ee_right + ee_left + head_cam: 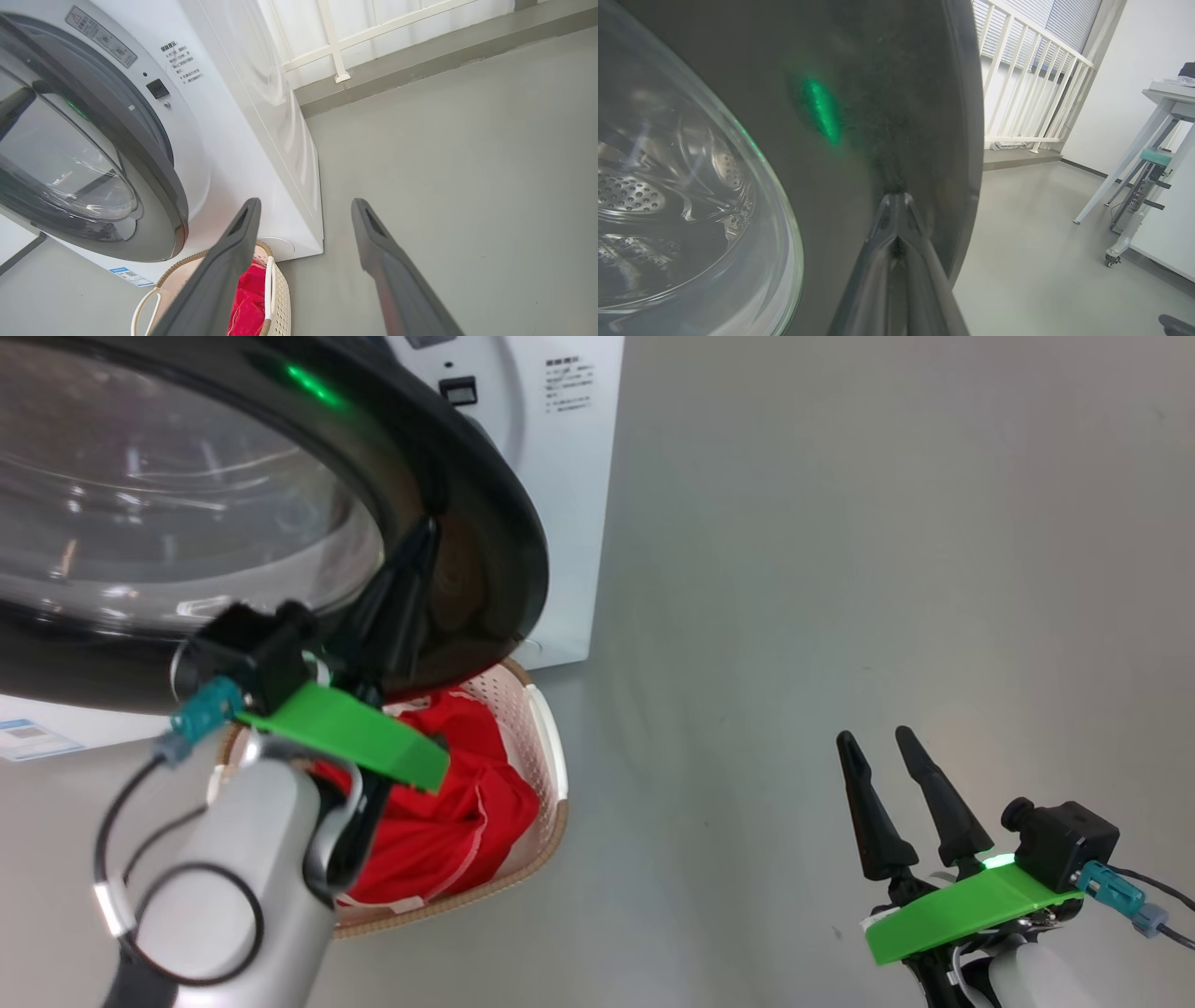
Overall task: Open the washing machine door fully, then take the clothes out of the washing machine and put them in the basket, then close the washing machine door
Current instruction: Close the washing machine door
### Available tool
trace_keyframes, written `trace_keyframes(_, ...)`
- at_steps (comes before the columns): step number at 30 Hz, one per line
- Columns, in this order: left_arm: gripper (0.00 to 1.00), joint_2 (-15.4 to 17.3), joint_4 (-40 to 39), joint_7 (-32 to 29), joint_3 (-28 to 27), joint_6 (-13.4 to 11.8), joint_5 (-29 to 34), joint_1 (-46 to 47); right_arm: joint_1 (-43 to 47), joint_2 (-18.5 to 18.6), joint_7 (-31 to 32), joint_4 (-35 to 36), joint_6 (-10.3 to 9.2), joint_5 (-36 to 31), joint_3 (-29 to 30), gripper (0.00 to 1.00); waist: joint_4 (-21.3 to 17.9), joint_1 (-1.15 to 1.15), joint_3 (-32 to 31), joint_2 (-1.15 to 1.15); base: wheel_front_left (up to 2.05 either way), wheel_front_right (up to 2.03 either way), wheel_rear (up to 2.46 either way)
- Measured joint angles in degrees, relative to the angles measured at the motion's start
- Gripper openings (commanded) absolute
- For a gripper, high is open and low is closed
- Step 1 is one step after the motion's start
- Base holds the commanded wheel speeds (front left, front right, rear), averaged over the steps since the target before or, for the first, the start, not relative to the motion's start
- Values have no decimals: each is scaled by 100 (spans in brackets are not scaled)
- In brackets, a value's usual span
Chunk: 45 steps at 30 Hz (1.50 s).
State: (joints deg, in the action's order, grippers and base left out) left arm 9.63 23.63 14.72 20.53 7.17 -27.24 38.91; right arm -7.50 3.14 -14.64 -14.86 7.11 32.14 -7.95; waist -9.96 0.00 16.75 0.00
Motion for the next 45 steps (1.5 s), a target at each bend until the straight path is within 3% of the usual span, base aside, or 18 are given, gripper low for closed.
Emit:
trace_keyframes(16, 0, -114, -45, 0, -695, 1, 7, -1696, 297, 189, 0, -40, 0, -46, 71, 100, 522, 0, -504, 0, 0, 0, 0)
trace_keyframes(26, 41, -169, -283, 0, -1314, 1, 263, -2638, 525, 270, 0, -48, 0, -47, 100, 100, 758, 0, -820, 0, 0, 0, 0)
trace_keyframes(30, 52, -168, -333, 0, -1545, 1, 393, -2960, 630, 320, 0, -46, 0, -47, 108, 100, 854, 0, -940, 0, 0, 0, 0)
trace_keyframes(33, 75, -193, -382, 0, -1705, 1, 495, -3158, 761, 341, 0, -56, 0, -46, 118, 100, 926, 0, -1028, 0, 0, 0, 0)
trace_keyframes(38, 98, -200, -453, 0, -1889, 1, 577, -3361, 864, 379, 0, -63, 0, -46, 143, 100, 1035, 0, -1168, 0, 0, 0, 0)
trace_keyframes(45, 100, -212, -577, 0, -2070, 1, 668, -3595, 962, 401, 0, -63, 0, -46, 156, 100, 1132, 0, -1346, 0, 0, 0, 0)
